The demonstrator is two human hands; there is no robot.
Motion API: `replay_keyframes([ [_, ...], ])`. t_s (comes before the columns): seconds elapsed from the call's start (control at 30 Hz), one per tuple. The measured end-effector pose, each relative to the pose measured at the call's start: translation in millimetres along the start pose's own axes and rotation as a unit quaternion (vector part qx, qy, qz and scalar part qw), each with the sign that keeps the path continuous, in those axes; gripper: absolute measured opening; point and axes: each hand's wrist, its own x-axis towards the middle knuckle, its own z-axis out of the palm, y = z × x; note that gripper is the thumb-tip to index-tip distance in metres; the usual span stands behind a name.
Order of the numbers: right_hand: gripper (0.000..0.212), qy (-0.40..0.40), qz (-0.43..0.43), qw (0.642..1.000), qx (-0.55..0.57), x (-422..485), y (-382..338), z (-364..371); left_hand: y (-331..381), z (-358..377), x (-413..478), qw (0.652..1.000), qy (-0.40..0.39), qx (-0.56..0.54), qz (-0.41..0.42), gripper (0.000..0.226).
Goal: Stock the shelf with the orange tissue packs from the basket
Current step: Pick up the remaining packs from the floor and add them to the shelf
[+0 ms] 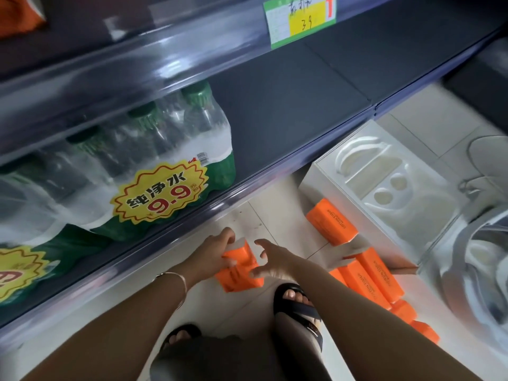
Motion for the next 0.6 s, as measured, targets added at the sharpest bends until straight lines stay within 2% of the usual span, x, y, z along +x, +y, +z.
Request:
replay_keyframes([
  [0.1,0.077,0.031,-0.004,0.999,0.017,-5,0,-2,9,-8,-10,0.996,0.019,-0.074,0.035,0.061],
  [0.2,0.055,0.115,-0.021,0.993,0.015,-7,0,-9,17,-12,-14,0.996,0.044,-0.061,0.052,0.056],
  [0.27,0.051,0.159,-0.028,0.987,-0.014,-10,0,-14,26,-17,-13,0.996,0.066,0.004,0.051,0.056],
  [0.33,0.050,0.193,-0.036,0.980,-0.038,-17,-1,-19,41,-20,-9,0.987,0.087,0.122,0.052,0.057],
  [0.43,0.046,0.219,-0.057,0.972,-0.063,-27,0,-27,68,-17,4,0.954,0.039,0.290,0.057,0.049],
  [0.5,0.044,0.228,-0.069,0.969,-0.063,-34,4,-31,82,-10,13,0.950,0.012,0.310,0.032,0.040],
  [0.6,0.050,0.301,-0.045,0.951,-0.052,-45,18,-39,93,-2,23,0.954,0.043,0.295,0.019,0.033],
])
